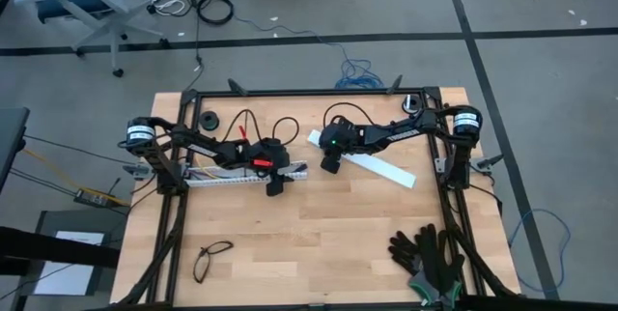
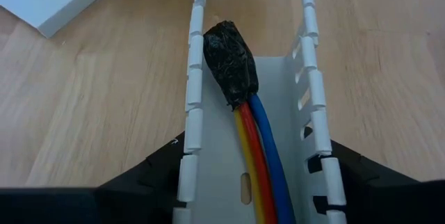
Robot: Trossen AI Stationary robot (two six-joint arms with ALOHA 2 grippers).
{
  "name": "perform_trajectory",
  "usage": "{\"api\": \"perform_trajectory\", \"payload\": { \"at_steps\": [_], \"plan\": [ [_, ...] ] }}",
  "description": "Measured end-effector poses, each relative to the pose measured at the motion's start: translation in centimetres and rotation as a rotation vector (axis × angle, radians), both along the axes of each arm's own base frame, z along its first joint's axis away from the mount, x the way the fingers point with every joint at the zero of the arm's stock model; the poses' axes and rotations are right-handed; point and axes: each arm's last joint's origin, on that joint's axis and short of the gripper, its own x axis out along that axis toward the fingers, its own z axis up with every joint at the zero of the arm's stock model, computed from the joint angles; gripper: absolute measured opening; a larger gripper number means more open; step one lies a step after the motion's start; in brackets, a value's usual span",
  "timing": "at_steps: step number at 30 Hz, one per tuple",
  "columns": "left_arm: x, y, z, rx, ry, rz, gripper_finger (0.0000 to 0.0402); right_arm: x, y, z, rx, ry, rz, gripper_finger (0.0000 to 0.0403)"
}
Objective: Ziptie cables
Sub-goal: Close the white cable duct using the cover
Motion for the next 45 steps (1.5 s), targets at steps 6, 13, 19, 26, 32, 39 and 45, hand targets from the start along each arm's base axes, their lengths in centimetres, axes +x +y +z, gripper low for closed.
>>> {"api": "perform_trajectory", "payload": {
  "at_steps": [6, 13, 19, 26, 32, 39, 45],
  "plan": [
    [0.0, 0.0, 0.0, -0.015, -0.001, 0.015, 0.0219, 0.1, 0.1, 0.0, 0.019, -0.006, 0.034, 0.0099],
    [0.2, 0.0, 0.2, -0.018, -0.002, 0.018, 0.0219, 0.2, 0.3, 0.2, 0.061, -0.038, 0.006, 0.0111],
    [0.2, 0.0, 0.2, -0.018, -0.003, 0.018, 0.0219, -0.2, 1.1, 1.9, 0.101, -0.067, 0.057, 0.0158],
    [0.2, 0.0, 0.2, -0.019, -0.003, 0.019, 0.0219, -0.6, 1.3, 3.9, 0.056, -0.101, 0.1, 0.0231],
    [0.2, 0.0, 0.2, -0.019, -0.003, 0.019, 0.0219, -0.6, 1.2, 4.0, 0.012, -0.078, 0.15, 0.029],
    [0.2, 0.0, 0.2, -0.018, -0.008, 0.02, 0.0219, -0.8, 0.1, 3.4, 0.008, -0.075, 0.119, 0.0342],
    [0.3, 0.1, 0.3, -0.014, -0.022, 0.021, 0.0219, -1.2, -0.8, 1.2, 0.079, -0.066, 0.075, 0.0354]
  ]
}}
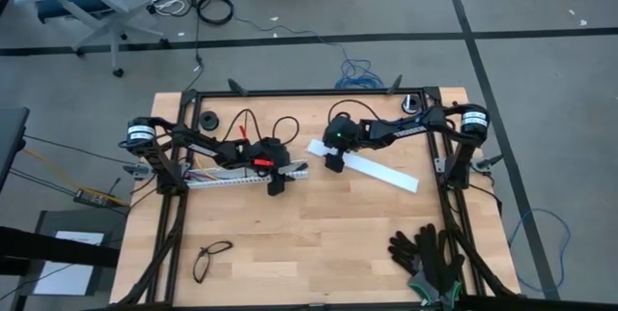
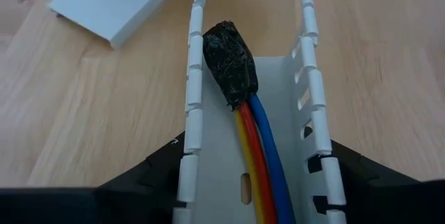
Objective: Ziptie cables
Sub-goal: Close the white cable duct using the cover
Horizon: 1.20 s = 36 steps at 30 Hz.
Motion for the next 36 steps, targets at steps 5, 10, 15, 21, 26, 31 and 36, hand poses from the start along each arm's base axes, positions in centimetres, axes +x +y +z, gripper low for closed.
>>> {"api": "perform_trajectory", "payload": {
  "at_steps": [5, 10, 15, 21, 26, 31, 36],
  "plan": [
    [0.1, 0.0, 0.1, 0.002, -0.009, 0.0, 0.0219, -0.1, -0.1, -0.7, -0.003, -0.046, 0.0, 0.0346],
    [0.0, 0.0, 0.0, -0.005, -0.007, 0.005, 0.0219, -0.3, 0.1, -1.0, 0.015, -0.059, 0.019, 0.0339],
    [0.0, 0.0, 0.0, -0.007, -0.006, 0.02, 0.0219, 0.2, 0.5, -0.6, 0.029, -0.123, 0.04, 0.0332],
    [0.0, 0.0, 0.0, -0.01, -0.007, 0.022, 0.0219, 0.5, 0.7, -0.3, 0.02, -0.159, 0.049, 0.0332],
    [0.0, 0.0, 0.0, -0.01, -0.007, 0.023, 0.0219, 0.7, 0.7, -0.3, 0.019, -0.184, 0.055, 0.033],
    [0.0, 0.0, 0.0, -0.01, -0.007, 0.023, 0.0219, 0.6, 0.9, -0.5, 0.036, -0.183, 0.073, 0.0329],
    [0.0, 0.1, 0.1, -0.002, -0.007, 0.031, 0.0219, 0.2, 1.1, -1.0, 0.05, -0.177, 0.061, 0.0329]
  ]
}}
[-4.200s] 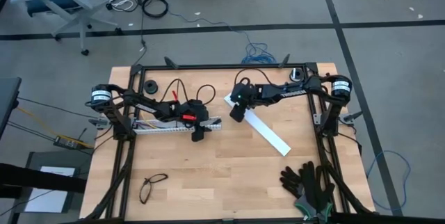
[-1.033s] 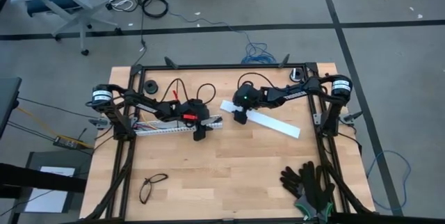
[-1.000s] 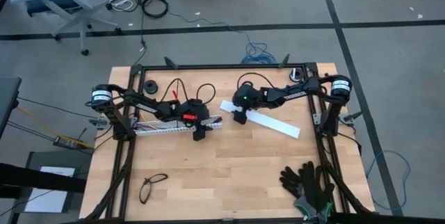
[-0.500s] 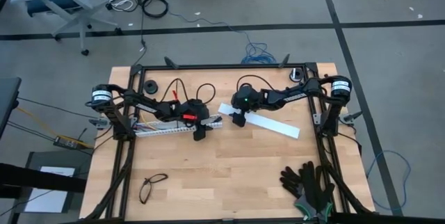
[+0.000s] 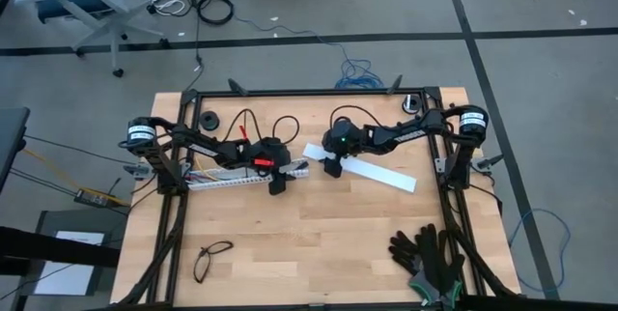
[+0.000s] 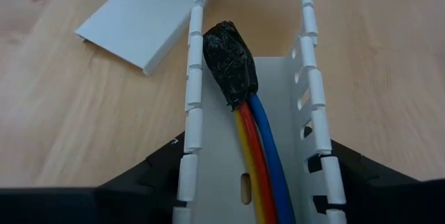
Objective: Ziptie cables
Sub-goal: Close the white cable duct using the cover
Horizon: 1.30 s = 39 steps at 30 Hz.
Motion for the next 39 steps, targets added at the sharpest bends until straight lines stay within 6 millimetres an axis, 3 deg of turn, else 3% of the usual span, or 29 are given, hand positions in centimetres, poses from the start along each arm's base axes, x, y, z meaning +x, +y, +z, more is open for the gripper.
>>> {"api": "perform_trajectory", "payload": {
  "at_steps": [10, 20, 30, 39],
  "plan": [
    [0.0, 0.0, 0.0, 0.003, -0.001, 0.004, 0.0219, -1.2, 0.4, -1.3, -0.018, 0.045, -0.023, 0.0315],
    [0.0, 0.0, 0.0, 0.003, 0.0, 0.005, 0.0219, -1.7, 0.5, -1.6, -0.017, 0.043, -0.027, 0.0201],
    [-0.1, 0.0, -0.1, 0.001, 0.015, 0.005, 0.0219, -1.7, 0.6, -1.7, -0.021, 0.034, -0.013, 0.0223],
    [-0.3, 0.0, -0.2, 0.003, 0.048, 0.003, 0.0219, -1.7, 0.6, -1.7, -0.026, 0.034, -0.005, 0.02]
  ]
}}
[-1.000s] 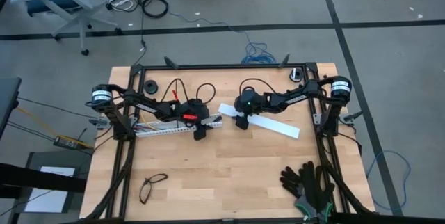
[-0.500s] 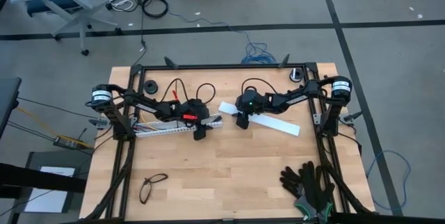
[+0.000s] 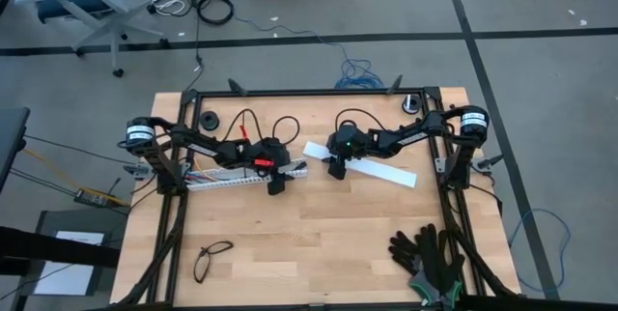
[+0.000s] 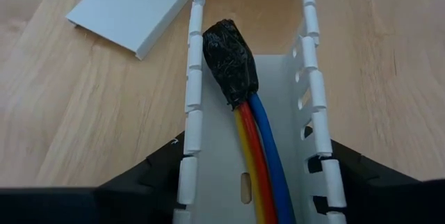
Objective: Ziptie cables
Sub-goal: Close the white cable duct using the cover
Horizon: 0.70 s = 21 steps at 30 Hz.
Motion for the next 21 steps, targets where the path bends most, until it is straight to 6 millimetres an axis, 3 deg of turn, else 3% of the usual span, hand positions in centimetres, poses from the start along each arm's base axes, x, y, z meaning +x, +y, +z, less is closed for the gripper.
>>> {"api": "perform_trajectory", "payload": {
  "at_steps": [10, 16, 21],
  "plan": [
    [0.0, 0.0, 0.0, 0.0, 0.003, -0.001, 0.0219, 0.0, 0.0, 0.1, -0.006, -0.001, 0.023, 0.02],
    [0.0, 0.0, -0.1, -0.001, 0.004, 0.0, 0.0219, -0.1, 0.1, 1.1, -0.023, -0.026, 0.052, 0.0197],
    [0.0, 0.0, -0.1, -0.003, 0.005, 0.002, 0.0219, -0.3, 0.2, 2.1, -0.051, -0.041, 0.076, 0.0161]
  ]
}}
